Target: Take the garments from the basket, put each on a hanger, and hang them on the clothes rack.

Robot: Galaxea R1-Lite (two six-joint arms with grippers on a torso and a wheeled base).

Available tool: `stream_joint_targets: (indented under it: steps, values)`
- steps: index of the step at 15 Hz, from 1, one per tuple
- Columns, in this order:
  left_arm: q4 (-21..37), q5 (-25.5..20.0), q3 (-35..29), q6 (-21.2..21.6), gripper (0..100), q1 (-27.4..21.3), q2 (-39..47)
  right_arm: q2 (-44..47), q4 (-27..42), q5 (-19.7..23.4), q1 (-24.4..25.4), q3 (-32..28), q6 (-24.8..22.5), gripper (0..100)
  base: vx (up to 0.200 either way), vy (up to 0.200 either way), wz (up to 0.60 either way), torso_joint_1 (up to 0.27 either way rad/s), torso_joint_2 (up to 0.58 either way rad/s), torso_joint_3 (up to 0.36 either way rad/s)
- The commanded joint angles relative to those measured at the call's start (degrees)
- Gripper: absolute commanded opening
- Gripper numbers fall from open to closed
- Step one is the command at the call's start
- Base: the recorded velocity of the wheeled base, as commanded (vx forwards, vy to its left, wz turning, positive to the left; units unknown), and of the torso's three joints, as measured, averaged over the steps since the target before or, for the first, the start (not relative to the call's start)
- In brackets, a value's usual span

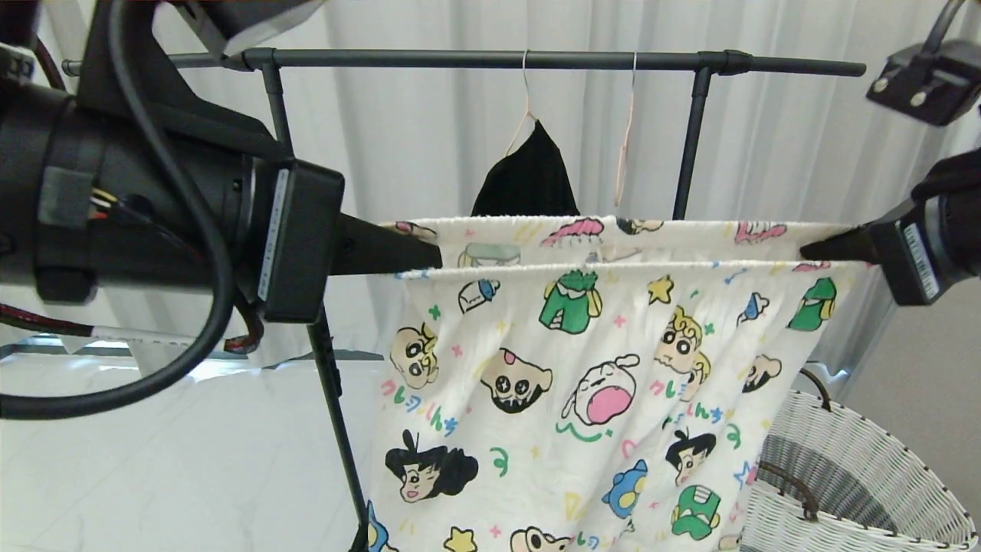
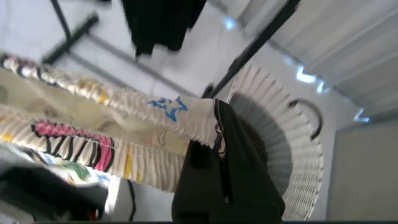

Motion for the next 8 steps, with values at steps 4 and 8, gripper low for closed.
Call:
stream_joint_targets:
  steps: [4,8]
  values:
    - [-0.1,9.1,4.3,8.2,0,-0.4,-3.8,0.1,4.0,0.2,0.2,-6.9,-0.2,0,0.0,0.0,0.0,0.0,0.0,0.0]
    - [-0.3,9.4,4.8,8.6,0,-1.9,-5.2,-1.4,6.2,0.8,0.9,-6.6,-0.2,0,0.0,0.0,0.0,0.0,0.0,0.0]
